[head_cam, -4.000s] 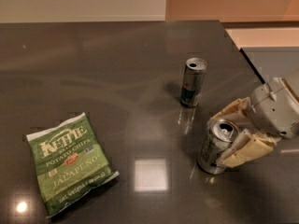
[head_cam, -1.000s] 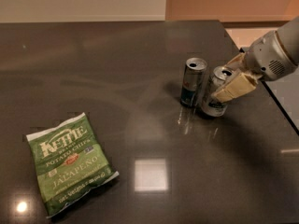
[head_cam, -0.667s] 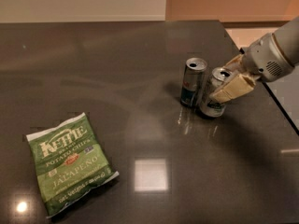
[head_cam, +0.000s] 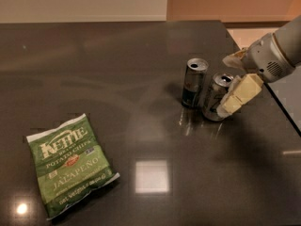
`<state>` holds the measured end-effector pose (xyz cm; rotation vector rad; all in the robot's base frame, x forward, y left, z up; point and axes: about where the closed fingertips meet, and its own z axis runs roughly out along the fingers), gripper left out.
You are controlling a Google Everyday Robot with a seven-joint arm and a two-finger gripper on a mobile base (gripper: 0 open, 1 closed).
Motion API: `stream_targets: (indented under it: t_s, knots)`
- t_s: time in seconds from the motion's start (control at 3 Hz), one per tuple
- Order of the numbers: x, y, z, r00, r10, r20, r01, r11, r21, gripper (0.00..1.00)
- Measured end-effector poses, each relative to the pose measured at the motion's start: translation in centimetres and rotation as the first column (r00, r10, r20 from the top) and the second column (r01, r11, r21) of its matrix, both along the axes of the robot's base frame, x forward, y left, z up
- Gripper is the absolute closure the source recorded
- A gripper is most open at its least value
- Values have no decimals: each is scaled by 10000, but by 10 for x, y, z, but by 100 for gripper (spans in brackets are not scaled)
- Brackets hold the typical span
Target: Move 7up can near redbull can
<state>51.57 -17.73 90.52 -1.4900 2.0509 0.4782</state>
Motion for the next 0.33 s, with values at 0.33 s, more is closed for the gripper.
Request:
stream_targets:
  t_s: [0.33]
  knots:
    - [0, 0, 0, 10000, 1, 0, -1, 10000, 0, 0]
